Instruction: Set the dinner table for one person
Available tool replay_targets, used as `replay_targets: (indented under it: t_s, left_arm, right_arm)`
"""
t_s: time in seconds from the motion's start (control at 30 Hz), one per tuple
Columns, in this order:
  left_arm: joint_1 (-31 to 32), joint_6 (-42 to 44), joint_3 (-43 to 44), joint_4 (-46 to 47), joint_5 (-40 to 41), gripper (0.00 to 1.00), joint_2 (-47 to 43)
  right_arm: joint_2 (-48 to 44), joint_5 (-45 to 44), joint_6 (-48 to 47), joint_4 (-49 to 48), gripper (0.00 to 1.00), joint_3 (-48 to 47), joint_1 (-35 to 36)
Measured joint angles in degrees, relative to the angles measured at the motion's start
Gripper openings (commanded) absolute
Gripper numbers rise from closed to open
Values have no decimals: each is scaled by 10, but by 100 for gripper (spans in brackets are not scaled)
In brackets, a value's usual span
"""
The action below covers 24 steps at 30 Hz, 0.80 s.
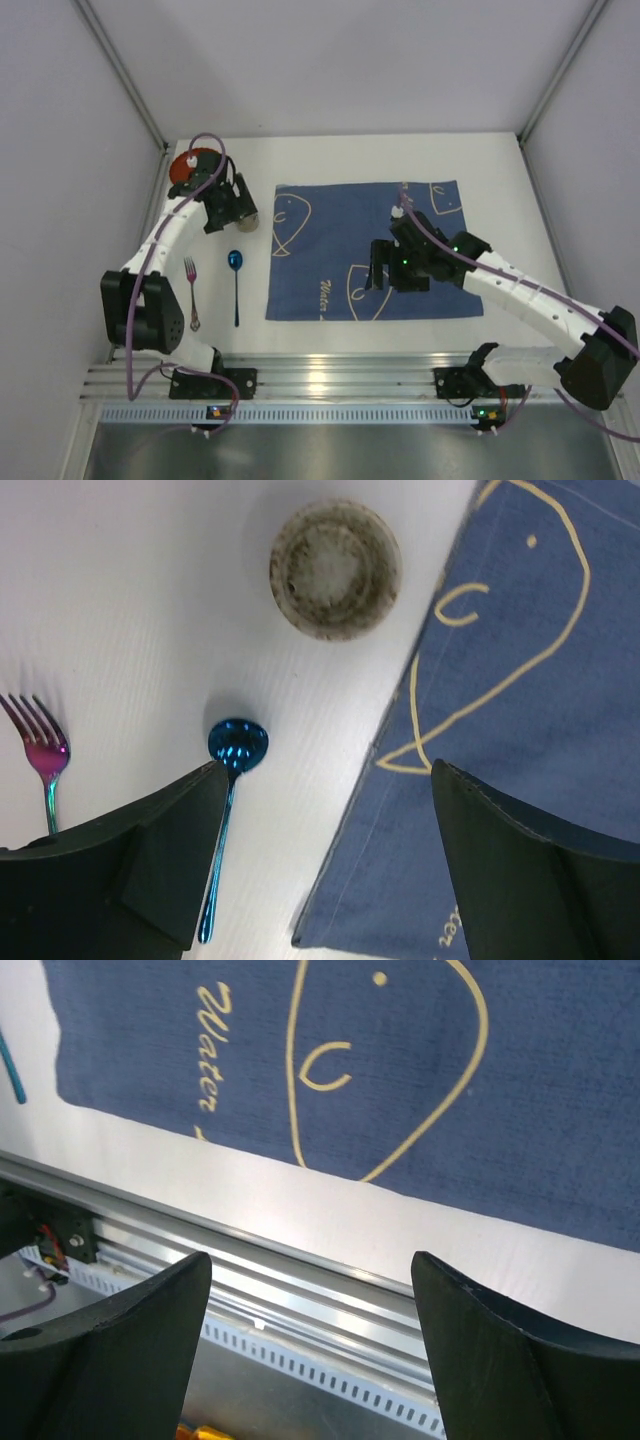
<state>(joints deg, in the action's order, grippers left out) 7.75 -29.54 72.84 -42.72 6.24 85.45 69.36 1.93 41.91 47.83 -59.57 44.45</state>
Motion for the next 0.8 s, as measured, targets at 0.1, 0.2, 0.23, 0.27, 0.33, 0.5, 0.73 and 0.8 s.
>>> replay_targets:
  t_s: [0.1, 0.2, 0.23, 0.27, 0.33, 0.5, 0.73, 0.8]
  left_arm:
    - [-29, 8, 35, 22, -1, 77, 68]
    - [-47, 14, 55, 34, -7, 62, 105]
    - [-52, 17, 60, 38, -9, 57, 116]
    - [-57, 18, 63, 42, -11, 53, 124]
    - [-62, 23, 66, 48, -15, 50, 139]
    - [-64, 25, 70, 58, -23, 49, 173]
    - [-67, 25, 70, 67, -24, 48, 212]
    - [-68, 25, 70, 68, -24, 47, 224]
  right_arm:
    - [-30, 2, -4, 8, 81, 38, -9]
    - [-52, 5, -11, 14, 80, 52, -16]
    - [-56, 5, -16, 15, 80, 52, -21]
    - [-57, 5, -20, 15, 80, 52, -28]
    - [-57, 5, -35, 17, 80, 52, -42]
    - [-47, 8, -74, 33, 80, 47, -64]
    - [-15, 14, -118, 52, 79, 24, -86]
    - [-10, 16, -126, 54, 79, 20, -90]
